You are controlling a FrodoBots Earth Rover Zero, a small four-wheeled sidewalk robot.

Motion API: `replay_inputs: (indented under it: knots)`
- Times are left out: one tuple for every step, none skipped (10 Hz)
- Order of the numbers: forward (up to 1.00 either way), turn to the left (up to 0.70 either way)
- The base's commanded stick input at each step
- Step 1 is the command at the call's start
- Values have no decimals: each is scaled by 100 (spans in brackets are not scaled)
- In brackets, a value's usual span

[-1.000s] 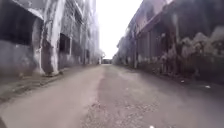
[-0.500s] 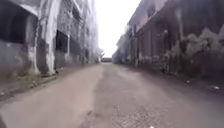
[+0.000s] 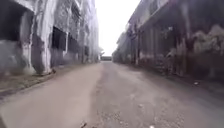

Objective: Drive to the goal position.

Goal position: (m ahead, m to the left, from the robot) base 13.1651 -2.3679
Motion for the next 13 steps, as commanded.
replay_inputs:
  knots:
    - [50, 0]
    - [50, 0]
    - [50, 0]
    - [50, 0]
    - [50, 0]
    - [50, 0]
    - [50, 0]
    - [50, 0]
    - [50, 0]
    - [50, 0]
    - [50, 0]
    - [50, 0]
    - [50, 0]
